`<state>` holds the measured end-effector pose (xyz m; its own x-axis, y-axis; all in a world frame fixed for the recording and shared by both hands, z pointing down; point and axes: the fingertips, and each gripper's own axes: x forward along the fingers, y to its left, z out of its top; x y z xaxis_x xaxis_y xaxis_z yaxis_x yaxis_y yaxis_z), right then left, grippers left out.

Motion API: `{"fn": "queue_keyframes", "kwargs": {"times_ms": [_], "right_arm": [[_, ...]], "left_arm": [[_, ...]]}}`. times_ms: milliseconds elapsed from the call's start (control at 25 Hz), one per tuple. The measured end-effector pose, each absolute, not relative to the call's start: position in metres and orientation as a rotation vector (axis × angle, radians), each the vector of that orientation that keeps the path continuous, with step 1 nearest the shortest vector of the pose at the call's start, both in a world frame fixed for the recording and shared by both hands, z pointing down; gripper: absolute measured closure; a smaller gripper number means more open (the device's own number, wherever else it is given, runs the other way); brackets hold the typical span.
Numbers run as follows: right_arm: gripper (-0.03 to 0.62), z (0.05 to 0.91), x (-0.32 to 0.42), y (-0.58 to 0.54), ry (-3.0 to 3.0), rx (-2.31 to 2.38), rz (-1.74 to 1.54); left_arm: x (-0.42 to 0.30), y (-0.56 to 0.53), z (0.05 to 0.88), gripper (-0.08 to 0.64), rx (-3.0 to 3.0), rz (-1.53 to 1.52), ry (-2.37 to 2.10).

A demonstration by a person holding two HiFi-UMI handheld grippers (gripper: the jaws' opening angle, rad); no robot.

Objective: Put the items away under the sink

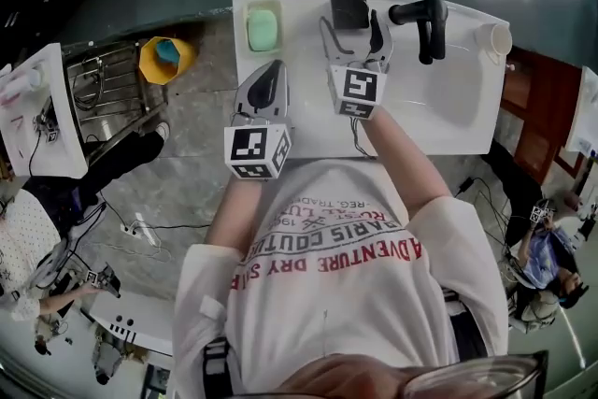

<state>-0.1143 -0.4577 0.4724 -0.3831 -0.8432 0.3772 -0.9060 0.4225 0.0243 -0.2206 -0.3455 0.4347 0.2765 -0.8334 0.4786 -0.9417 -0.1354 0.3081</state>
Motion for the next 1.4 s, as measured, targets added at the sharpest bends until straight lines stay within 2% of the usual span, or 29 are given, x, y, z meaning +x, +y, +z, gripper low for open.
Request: {"fn": "queue_keyframes", "kwargs": {"times_ms": [560,880,1400], "right_arm": [[0.207,0.517,-0.118,-0.491,-2.226,1.547,0.307],[0.212,0.512,-0.126,-0.488,-2.267,1.426,0.303],[0.213,0.473,-0.097,-0.409,-2.251,1.422,0.396]], "left_arm": [[-0.219,-0.356,0.469,0.533,1.988,0.284,-1.557],[-0.219,-0.349,0.465,0.532,2.0,0.292,-1.519],[-0.207,-0.3,0.437,0.532,2.128,0.284,-1.42]]}}
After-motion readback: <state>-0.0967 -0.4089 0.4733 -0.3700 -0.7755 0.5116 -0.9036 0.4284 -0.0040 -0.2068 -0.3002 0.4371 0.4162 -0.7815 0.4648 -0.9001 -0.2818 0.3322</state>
